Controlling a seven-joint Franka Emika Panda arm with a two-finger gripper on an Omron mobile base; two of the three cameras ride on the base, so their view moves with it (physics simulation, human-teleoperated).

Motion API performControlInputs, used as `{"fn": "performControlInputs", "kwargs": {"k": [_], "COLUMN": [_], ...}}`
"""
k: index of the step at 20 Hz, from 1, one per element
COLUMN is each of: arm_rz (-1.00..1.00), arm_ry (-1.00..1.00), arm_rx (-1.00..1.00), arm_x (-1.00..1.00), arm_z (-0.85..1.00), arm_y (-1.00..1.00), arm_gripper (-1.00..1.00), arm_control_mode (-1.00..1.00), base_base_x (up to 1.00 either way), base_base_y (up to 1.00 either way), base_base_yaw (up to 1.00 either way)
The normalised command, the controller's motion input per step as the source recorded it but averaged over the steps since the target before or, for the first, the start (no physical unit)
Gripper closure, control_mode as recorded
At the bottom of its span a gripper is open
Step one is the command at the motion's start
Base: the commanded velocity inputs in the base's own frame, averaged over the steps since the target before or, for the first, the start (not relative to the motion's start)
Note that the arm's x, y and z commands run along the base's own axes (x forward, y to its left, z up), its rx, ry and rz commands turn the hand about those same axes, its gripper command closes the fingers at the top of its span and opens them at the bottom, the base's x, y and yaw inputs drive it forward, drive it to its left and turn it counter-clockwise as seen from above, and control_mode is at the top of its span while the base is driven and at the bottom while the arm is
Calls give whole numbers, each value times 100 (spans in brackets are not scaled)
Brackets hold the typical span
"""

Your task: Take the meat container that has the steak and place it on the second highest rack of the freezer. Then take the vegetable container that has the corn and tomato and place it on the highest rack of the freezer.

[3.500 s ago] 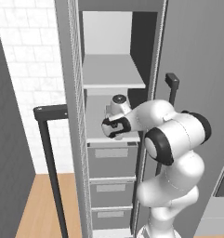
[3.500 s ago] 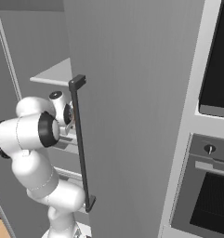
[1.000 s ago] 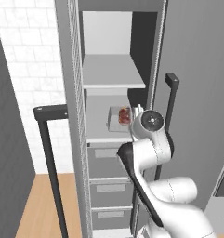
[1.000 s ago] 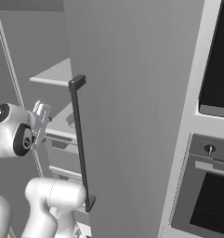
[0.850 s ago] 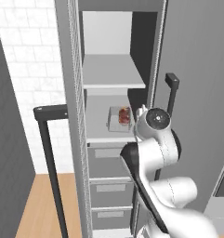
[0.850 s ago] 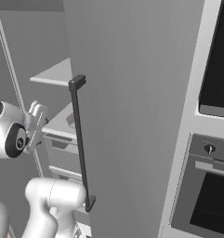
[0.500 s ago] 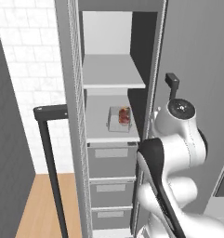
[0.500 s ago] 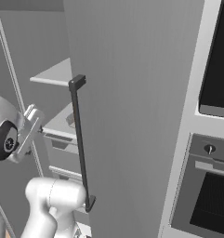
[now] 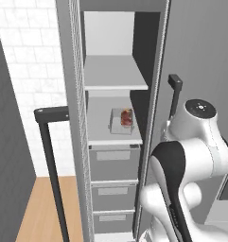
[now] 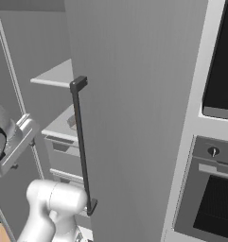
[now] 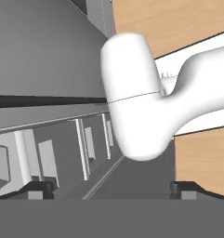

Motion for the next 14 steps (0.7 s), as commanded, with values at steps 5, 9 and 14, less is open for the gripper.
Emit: {"fn": "performControlInputs", "kwargs": {"k": [5, 9, 14], "arm_rz": [0, 0, 0], "arm_ry": [0, 0, 0], "arm_rx": [0, 0, 0], "arm_x": [0, 0, 0], "arm_z": [0, 0, 0], "arm_y": [0, 0, 0], "arm_gripper": [-100, -100, -100], "arm_control_mode": [100, 100, 100], "base_base_x": [-62, -57, -7], "base_base_y": [-77, -100, -100], "base_base_yaw": [-5, -21, -21]}}
